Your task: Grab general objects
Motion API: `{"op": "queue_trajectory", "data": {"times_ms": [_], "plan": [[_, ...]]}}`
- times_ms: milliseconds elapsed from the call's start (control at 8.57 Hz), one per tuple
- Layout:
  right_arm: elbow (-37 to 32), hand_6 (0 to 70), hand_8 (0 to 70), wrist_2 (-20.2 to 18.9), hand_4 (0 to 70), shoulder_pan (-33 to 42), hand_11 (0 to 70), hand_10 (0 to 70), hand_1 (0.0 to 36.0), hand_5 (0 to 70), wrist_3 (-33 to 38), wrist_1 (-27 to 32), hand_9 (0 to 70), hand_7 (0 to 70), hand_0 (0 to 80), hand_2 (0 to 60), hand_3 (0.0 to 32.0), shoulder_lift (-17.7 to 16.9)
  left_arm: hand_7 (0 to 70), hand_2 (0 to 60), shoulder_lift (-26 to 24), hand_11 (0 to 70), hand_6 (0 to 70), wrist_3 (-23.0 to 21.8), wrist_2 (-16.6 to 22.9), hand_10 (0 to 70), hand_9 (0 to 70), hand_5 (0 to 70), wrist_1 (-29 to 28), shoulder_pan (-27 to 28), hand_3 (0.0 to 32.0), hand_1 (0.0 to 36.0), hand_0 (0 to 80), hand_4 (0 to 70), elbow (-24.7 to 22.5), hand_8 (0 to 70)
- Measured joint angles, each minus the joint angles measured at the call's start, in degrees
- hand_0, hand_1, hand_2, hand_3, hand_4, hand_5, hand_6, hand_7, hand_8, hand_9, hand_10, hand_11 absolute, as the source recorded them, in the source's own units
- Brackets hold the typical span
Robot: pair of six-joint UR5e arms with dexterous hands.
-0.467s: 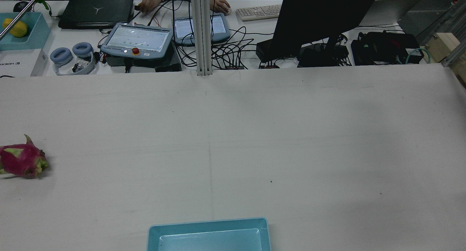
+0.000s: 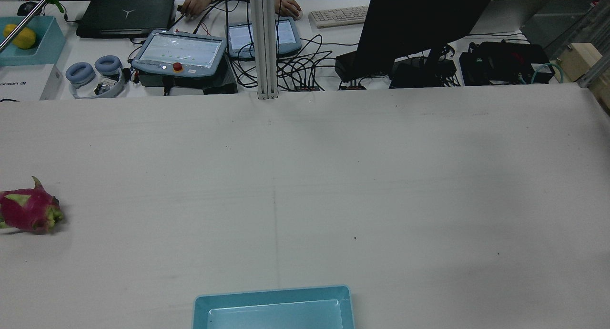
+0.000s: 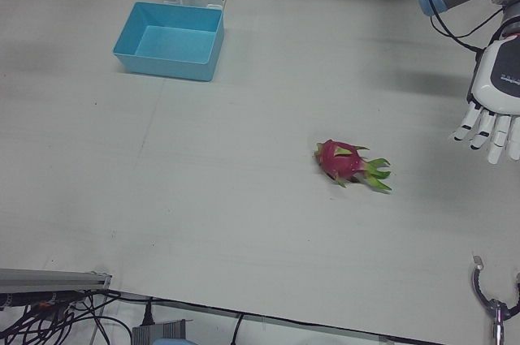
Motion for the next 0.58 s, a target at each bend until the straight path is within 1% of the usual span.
{"op": "queue_trajectory", "data": {"times_ms": [117,233,350,467,583], "plan": [[-0.01,0.0,0.0,0.0,0.0,0.0,0.0,0.0,0.0,0.0,0.0,0.0,0.0,0.0,0.0,0.0,0.0,0.0,49.9,60.0,-0.04,0.0,9.4,0.15,-0.17,0.0,8.5,70.0,0.16,0.49,0.0,36.0,80.0,18.0,-0.12,0.8],[0.0,0.0,0.0,0.0,0.0,0.01,0.0,0.0,0.0,0.0,0.0,0.0,0.0,0.0,0.0,0.0,0.0,0.0,47.7,60.0,-0.04,0.0,6.3,0.54,-0.26,0.0,8.1,70.0,0.27,0.74,0.0,27.7,23.1,20.6,-0.17,0.3],[0.02,0.0,0.0,0.0,0.0,0.01,0.0,0.0,0.0,0.0,0.0,0.0,0.0,0.0,0.0,0.0,0.0,0.0,46.8,0.0,-0.03,0.0,6.9,0.75,-0.29,0.0,7.9,70.0,0.48,1.21,0.0,0.0,16.2,27.8,-0.29,0.3],[0.02,0.0,0.0,0.0,0.0,0.01,0.0,0.0,0.0,0.0,0.0,0.0,0.0,0.0,0.0,0.0,0.0,0.0,44.8,9.4,-0.02,0.0,6.7,0.83,-0.31,0.0,7.5,70.0,0.67,1.88,0.0,0.0,8.6,27.8,-0.53,0.3],[0.03,0.0,0.0,0.0,0.0,0.01,0.0,0.0,0.0,0.0,0.0,0.0,0.0,0.0,0.0,0.0,0.0,0.0,49.4,60.0,0.02,0.0,9.7,0.67,-0.32,0.0,8.4,70.0,0.87,2.4,0.0,19.6,0.0,29.8,-0.85,0.9]]}}
